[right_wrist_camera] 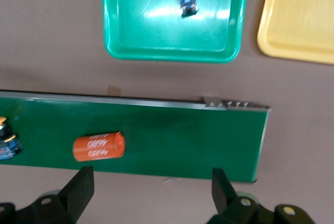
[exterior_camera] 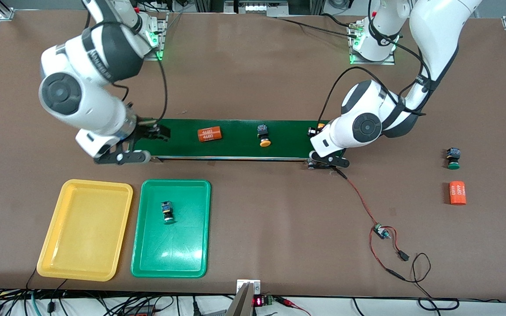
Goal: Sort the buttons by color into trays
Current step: 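Place the dark button on the belt while the right gripper returns to the belt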
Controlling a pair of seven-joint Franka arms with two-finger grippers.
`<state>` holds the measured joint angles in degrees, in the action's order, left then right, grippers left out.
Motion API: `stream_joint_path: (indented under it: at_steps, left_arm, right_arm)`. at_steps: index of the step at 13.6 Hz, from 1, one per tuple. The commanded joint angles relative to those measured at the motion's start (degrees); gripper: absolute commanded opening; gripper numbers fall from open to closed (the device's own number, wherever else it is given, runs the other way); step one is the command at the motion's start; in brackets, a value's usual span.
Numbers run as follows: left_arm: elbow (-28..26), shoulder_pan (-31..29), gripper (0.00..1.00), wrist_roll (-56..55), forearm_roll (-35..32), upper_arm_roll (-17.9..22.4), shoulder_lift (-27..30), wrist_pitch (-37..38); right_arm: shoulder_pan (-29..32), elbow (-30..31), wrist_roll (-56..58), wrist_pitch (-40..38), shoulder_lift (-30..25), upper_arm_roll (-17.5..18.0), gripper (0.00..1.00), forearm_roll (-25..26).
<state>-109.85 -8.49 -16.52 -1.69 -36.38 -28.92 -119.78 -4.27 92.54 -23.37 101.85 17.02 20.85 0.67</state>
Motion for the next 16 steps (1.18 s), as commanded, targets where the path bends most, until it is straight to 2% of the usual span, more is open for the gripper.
stream_joint_path:
  at_steps: [1,3,5,9,12,13,16]
  left_arm:
    - [0.3,-0.8,1.0,0.9,1.0,-0.3,0.9,1.0]
    - [0.4,-1.4,1.0,0.9,1.0,0.5,2.5,1.3]
    - [1.0,-3.0,1.0,0.9,0.5,1.6,5.7,2.2]
    - [3.1,-5.0,1.0,2.4,0.3,11.4,8.4,2.4]
    - [4.3,-5.2,1.0,17.2,0.3,21.2,8.0,1.7]
    - [5.0,-5.6,1.0,21.3,-0.2,23.2,7.0,1.0]
    - [6.1,-9.0,1.0,28.8,-9.5,25.0,4.4,-9.0]
  right_arm:
    - [0.1,8.1,-6.7,7.1,-3.8,3.8,1.0,-0.1]
    - [0.0,11.4,-10.4,13.2,-4.5,5.6,1.0,0.3]
    - [-0.3,13.4,-13.6,15.8,-4.6,6.7,1.0,2.2]
    - [-1.0,17.5,-23.3,20.8,-4.6,10.4,1.0,8.4]
    - [-2.7,20.4,-29.6,26.4,-3.8,12.1,1.0,11.7]
    - [-3.6,20.7,-31.8,27.1,-3.2,12.1,1.0,13.5]
    - [-5.3,20.7,-36.3,28.0,-1.2,12.2,1.0,16.8]
